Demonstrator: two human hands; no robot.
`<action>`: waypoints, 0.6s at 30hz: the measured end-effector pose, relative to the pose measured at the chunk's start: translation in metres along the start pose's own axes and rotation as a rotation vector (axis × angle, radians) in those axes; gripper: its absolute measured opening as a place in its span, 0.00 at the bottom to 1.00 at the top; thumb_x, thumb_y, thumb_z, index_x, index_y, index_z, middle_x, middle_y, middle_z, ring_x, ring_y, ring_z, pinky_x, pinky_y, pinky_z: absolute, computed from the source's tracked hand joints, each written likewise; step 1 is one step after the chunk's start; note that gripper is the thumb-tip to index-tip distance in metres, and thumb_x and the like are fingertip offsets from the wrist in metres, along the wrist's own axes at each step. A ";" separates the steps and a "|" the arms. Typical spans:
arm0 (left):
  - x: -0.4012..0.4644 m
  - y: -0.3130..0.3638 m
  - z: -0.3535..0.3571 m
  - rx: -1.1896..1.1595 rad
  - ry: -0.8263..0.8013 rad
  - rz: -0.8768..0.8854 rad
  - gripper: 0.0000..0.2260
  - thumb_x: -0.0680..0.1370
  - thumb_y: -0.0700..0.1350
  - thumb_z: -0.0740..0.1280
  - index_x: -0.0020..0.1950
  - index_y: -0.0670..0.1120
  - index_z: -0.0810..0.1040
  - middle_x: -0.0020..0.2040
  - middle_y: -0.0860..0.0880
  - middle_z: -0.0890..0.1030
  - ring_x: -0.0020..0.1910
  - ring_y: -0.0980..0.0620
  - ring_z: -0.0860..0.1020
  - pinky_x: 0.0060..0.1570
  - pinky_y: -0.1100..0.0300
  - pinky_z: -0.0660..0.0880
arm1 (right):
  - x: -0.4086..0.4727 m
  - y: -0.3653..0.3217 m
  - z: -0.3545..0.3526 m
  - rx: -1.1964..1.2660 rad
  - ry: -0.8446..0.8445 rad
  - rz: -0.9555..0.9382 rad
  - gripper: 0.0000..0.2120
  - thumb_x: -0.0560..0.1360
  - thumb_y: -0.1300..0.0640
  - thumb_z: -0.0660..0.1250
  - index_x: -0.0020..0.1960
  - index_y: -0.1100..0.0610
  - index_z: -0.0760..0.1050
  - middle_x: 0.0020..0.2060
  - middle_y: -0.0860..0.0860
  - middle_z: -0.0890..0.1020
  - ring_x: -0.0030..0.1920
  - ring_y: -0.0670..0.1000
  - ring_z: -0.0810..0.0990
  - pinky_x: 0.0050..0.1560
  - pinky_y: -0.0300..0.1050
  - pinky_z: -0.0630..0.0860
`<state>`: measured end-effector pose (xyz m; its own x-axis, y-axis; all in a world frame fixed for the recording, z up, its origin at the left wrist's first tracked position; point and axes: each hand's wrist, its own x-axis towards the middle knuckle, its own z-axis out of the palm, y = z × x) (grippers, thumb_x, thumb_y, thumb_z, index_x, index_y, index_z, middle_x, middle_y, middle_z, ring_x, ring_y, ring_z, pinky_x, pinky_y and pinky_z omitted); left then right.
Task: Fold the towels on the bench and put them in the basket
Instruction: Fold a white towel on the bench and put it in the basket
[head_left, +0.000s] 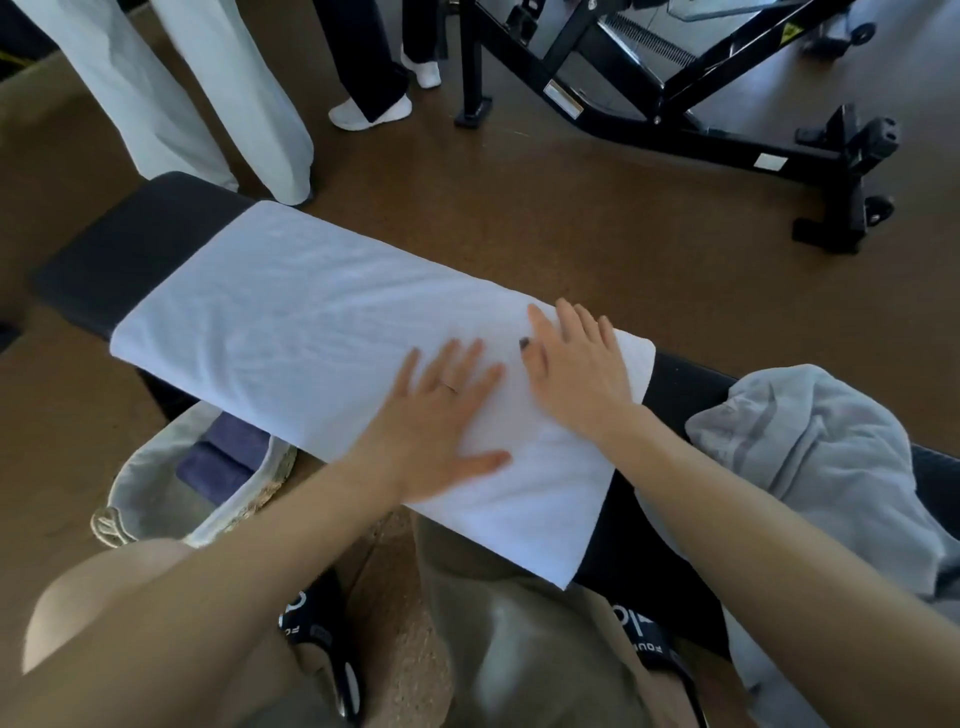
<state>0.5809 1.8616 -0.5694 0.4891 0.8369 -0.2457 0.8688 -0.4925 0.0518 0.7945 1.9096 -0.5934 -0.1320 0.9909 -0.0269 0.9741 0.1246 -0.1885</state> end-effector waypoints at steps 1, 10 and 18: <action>-0.005 0.020 0.004 0.008 -0.033 0.106 0.42 0.75 0.75 0.42 0.82 0.55 0.32 0.82 0.50 0.32 0.81 0.48 0.32 0.78 0.44 0.35 | -0.003 0.000 0.003 -0.013 -0.015 -0.005 0.27 0.85 0.44 0.45 0.82 0.49 0.55 0.80 0.57 0.59 0.80 0.59 0.56 0.80 0.58 0.49; -0.037 0.094 0.045 0.146 0.083 0.450 0.38 0.84 0.66 0.49 0.83 0.43 0.40 0.83 0.39 0.39 0.82 0.41 0.38 0.79 0.39 0.45 | -0.001 0.003 -0.001 -0.005 -0.078 -0.018 0.27 0.85 0.44 0.41 0.83 0.48 0.48 0.82 0.57 0.52 0.82 0.58 0.49 0.81 0.57 0.44; -0.045 0.102 0.055 0.287 0.147 0.534 0.33 0.85 0.51 0.59 0.84 0.42 0.45 0.84 0.43 0.44 0.83 0.45 0.44 0.80 0.46 0.47 | -0.022 0.015 -0.009 0.001 -0.067 0.077 0.29 0.85 0.42 0.41 0.83 0.51 0.48 0.82 0.57 0.53 0.82 0.59 0.49 0.81 0.57 0.46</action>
<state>0.6438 1.7607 -0.6065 0.8736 0.4714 -0.1211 0.4558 -0.8796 -0.1363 0.8137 1.8900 -0.5871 -0.0691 0.9919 -0.1063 0.9816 0.0486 -0.1846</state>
